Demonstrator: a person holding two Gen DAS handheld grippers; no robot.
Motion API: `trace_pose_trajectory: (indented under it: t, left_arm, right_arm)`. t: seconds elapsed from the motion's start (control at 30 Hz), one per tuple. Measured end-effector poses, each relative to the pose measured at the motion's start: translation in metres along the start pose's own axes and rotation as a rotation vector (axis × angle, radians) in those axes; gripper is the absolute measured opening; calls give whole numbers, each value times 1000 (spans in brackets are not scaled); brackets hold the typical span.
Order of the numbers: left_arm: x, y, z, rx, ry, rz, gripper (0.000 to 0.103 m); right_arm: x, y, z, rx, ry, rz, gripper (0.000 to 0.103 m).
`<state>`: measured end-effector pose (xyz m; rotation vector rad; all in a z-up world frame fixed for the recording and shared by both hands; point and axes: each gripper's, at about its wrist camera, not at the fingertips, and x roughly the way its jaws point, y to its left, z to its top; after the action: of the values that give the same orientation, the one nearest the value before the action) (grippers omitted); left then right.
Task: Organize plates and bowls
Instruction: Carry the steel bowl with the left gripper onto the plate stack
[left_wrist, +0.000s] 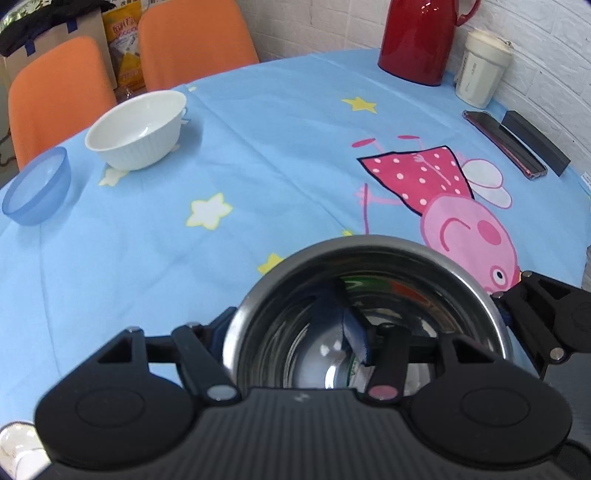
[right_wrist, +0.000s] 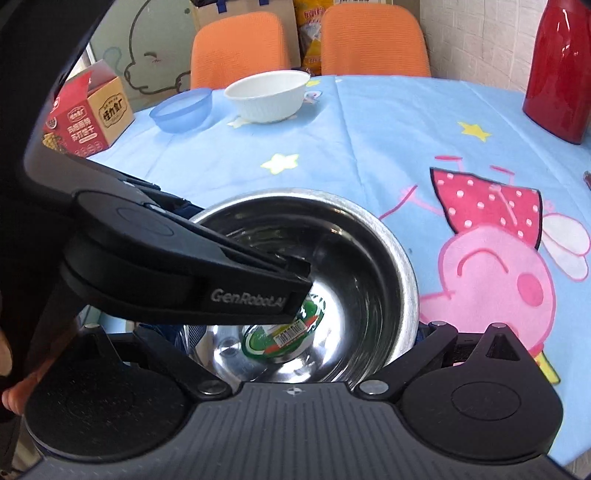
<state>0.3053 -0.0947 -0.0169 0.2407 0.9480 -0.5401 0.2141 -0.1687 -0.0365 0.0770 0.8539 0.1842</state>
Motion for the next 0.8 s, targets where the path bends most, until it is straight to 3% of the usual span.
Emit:
trace_pose_trajectory:
  t: [0.3, 0.4, 0.57, 0.73, 0.77, 0.8]
  left_arm:
    - [8, 8, 13, -15, -10, 14, 55]
    - [0, 7, 11, -16, -49, 57, 82]
    - [-33, 9, 9, -9, -156, 82, 82]
    - [-59, 18, 12, -11, -214, 80, 83]
    - [-62, 21, 13, -16, -221, 80, 85]
    - [-65, 25, 13, -22, -227, 83, 96]
  right_arm:
    - [12, -6, 12, -14, -10, 4, 88]
    - [8, -9, 13, -13, -11, 22, 87]
    - [-20, -22, 8, -13, -70, -23, 87]
    - [-50, -35, 12, 5, -124, -37, 87]
    - [-53, -35, 15, 3, -134, -45, 87]
    - [-56, -36, 19, -1, -143, -50, 87]
